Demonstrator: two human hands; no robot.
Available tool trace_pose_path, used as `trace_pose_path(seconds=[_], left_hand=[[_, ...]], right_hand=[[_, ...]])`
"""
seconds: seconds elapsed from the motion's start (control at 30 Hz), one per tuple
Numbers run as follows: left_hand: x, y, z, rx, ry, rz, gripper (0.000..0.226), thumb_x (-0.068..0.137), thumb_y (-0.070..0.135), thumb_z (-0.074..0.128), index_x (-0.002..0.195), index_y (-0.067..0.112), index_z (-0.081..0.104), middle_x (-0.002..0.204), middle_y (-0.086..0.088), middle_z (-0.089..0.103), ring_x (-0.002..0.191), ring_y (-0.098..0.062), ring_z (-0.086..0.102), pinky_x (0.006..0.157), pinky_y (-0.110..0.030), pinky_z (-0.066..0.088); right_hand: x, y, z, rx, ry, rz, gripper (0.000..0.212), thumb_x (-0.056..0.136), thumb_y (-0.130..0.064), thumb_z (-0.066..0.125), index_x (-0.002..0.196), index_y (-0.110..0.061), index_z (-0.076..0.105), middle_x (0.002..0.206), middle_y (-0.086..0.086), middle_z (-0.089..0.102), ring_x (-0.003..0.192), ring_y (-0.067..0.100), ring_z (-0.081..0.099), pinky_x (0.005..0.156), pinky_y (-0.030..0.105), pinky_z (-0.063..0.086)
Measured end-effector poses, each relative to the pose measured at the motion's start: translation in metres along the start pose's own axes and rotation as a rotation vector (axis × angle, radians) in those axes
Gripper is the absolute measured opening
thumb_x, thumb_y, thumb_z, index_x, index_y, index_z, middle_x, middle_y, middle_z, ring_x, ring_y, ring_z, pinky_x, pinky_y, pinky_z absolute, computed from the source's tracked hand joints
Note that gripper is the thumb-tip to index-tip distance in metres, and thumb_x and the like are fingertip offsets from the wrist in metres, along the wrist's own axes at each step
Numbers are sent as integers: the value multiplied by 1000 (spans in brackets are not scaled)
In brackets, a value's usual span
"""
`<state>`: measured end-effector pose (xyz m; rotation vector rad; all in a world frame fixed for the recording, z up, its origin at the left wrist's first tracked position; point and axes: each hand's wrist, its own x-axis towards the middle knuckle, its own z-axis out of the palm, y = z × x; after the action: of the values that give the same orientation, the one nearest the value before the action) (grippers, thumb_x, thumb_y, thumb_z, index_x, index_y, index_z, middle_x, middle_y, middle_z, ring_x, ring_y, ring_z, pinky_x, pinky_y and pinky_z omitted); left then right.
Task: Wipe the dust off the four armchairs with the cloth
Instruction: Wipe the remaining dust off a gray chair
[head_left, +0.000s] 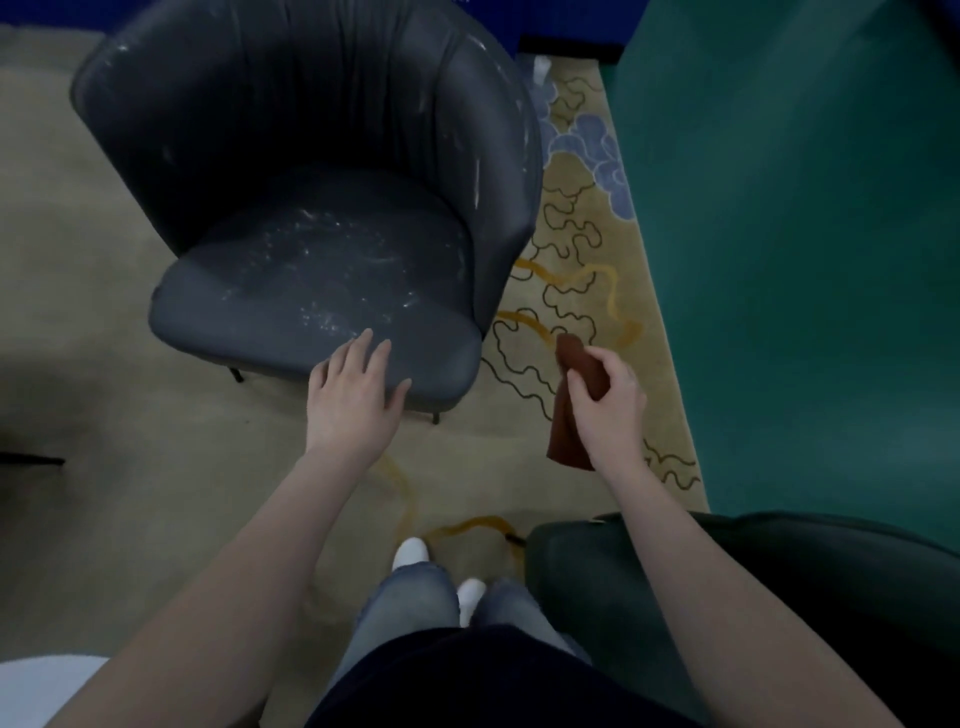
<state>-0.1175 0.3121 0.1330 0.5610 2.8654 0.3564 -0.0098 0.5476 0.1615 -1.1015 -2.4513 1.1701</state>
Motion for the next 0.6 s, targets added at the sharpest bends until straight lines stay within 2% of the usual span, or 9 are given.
trace_pose_path(seconds=[0.23, 0.33, 0.6], left_hand=[[22, 0, -11, -11, -9, -35, 57, 100, 43, 49, 148, 14, 40, 156, -9, 36, 142, -30, 34, 114, -45, 26], [38, 11, -13, 9, -11, -33, 58, 101, 43, 46, 150, 14, 38, 157, -7, 35, 144, -27, 30, 115, -43, 22], [106, 84, -4, 37, -31, -20, 57, 100, 42, 48, 149, 13, 40, 154, -8, 40, 144, -27, 33, 116, -43, 23]], right_hand=[[32, -12, 5, -19, -13, -48, 29, 94, -18, 61, 123, -20, 61, 121, 1, 60, 110, 14, 52, 91, 27, 37], [53, -11, 4, -5, -18, -51, 31, 93, -19, 62, 124, -20, 60, 121, 1, 59, 111, 14, 52, 94, 28, 39], [143, 4, -36, 25, 5, -44, 29, 92, -19, 62, 121, -21, 62, 119, 0, 62, 111, 18, 55, 100, 37, 44]])
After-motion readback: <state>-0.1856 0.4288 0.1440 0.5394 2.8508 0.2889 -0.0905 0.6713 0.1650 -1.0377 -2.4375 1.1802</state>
